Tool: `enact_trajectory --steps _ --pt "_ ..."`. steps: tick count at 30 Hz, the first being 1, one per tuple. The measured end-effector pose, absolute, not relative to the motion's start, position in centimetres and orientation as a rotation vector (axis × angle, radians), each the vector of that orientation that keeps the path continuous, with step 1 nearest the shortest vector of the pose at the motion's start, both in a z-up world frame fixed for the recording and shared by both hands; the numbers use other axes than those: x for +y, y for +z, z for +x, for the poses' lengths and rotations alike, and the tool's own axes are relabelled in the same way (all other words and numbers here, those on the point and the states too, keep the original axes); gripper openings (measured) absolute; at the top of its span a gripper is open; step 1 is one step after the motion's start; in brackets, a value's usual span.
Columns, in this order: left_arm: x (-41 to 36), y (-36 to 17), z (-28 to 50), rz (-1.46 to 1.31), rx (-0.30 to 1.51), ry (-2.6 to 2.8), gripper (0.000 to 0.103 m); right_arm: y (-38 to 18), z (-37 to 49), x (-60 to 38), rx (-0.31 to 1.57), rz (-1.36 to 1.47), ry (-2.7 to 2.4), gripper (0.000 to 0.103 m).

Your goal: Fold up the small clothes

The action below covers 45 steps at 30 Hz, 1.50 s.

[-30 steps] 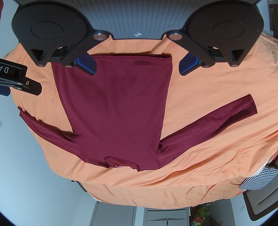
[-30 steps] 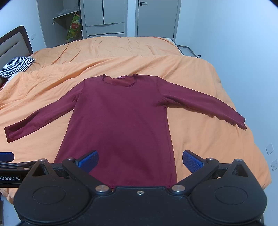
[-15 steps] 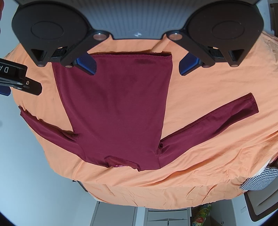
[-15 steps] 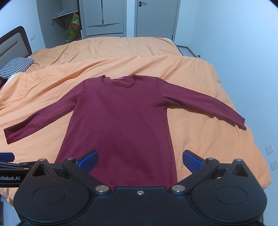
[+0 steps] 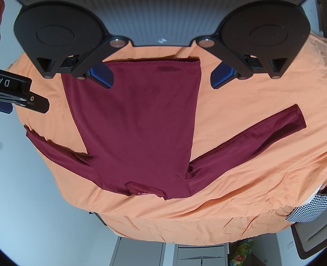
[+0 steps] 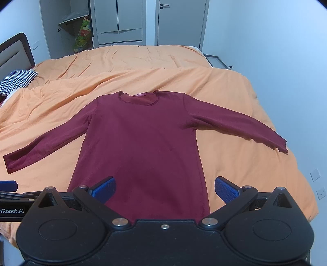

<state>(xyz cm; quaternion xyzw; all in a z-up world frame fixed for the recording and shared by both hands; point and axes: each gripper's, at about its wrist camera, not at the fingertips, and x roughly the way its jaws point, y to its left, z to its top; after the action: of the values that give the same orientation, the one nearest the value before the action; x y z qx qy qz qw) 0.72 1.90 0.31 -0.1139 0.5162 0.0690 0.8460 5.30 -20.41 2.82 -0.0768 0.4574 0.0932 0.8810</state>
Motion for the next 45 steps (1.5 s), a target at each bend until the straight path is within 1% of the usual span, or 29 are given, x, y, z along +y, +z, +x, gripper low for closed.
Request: enact_trajectory --steps 13,17,19,23,27,33,41,42,45 --pt "4.7 -1.0 1.9 -0.241 1.093 0.033 0.102 3.0 4.4 -18.8 0.945 -0.144 0.124 0.102" --pt "6.3 -2.5 2.6 -0.355 1.115 -0.073 0.102 3.3 3.8 -18.4 0.886 -0.121 0.087 0.102" --pt "6.4 -2.9 3.1 -0.365 1.121 -0.117 0.102 3.3 3.4 -18.4 0.847 -0.120 0.096 0.102" --pt "5.6 -3.1 4.5 -0.337 1.129 -0.142 0.102 2.7 3.8 -19.4 0.904 -0.032 0.130 0.102" --pt "3.9 -2.8 6.3 -0.303 1.094 -0.142 0.102 2.3 5.1 -21.9 0.932 0.068 0.135 0.102" --pt "-0.4 -2.9 10.4 -0.216 1.087 -0.112 0.102 0.8 9.5 -29.8 0.914 0.204 0.052 0.102" --pt "-7.8 -4.9 18.4 -0.204 1.119 0.000 0.102 -4.3 20.9 -46.5 0.882 0.307 -0.057 0.102" --pt "-8.9 -5.2 19.6 -0.190 1.123 0.016 0.102 -5.3 22.4 -48.8 0.882 0.336 -0.063 0.102" --pt "-11.9 -6.1 22.8 -0.179 1.116 0.026 0.102 -8.8 27.0 -55.0 0.887 0.446 -0.080 0.095"
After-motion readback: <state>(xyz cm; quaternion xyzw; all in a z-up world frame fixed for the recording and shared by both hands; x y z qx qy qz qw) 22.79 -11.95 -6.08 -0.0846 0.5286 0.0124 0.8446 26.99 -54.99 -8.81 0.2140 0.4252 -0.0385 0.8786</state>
